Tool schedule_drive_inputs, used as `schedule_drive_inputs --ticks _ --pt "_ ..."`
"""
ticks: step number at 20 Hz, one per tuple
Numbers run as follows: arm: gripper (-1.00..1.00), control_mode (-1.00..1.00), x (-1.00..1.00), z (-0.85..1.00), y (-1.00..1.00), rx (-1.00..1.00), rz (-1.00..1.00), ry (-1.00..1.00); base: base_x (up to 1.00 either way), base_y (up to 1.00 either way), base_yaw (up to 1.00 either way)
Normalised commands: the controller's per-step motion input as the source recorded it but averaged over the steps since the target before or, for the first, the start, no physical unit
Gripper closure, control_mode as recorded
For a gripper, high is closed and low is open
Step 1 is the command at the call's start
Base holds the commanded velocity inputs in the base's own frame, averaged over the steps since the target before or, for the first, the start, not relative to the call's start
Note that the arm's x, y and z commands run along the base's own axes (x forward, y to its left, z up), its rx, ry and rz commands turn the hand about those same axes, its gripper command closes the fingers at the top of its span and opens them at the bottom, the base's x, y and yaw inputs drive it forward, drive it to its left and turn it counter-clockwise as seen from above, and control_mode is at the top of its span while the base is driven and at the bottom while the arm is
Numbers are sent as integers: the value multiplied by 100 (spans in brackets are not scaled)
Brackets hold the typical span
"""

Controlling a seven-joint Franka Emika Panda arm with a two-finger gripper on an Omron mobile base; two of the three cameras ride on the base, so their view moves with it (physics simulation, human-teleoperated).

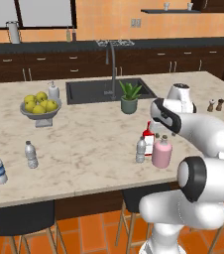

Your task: Move the plastic bottles in the middle to the plastics group, and the glass bottles in the middle to the glass group.

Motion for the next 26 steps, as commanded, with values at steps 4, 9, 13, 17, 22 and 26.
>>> schedule_drive_inputs --ticks 4,9,13,17,22,26 --pt "-100 -100 10 -39 -1 0 0 8 0 0 0" --pt "-100 -100 12 -33 0 0 0 7 0 0 0" --pt "-100 -100 7 -28 0 0 0 4 0 0 0" --pt "100 -100 -21 -32 -1 0 0 8 0 0 0" --pt "100 -100 -43 -17 -17 2 -1 1 0 0 0" --pt "100 -100 -18 8 -38 17 -9 0 0 0 0"
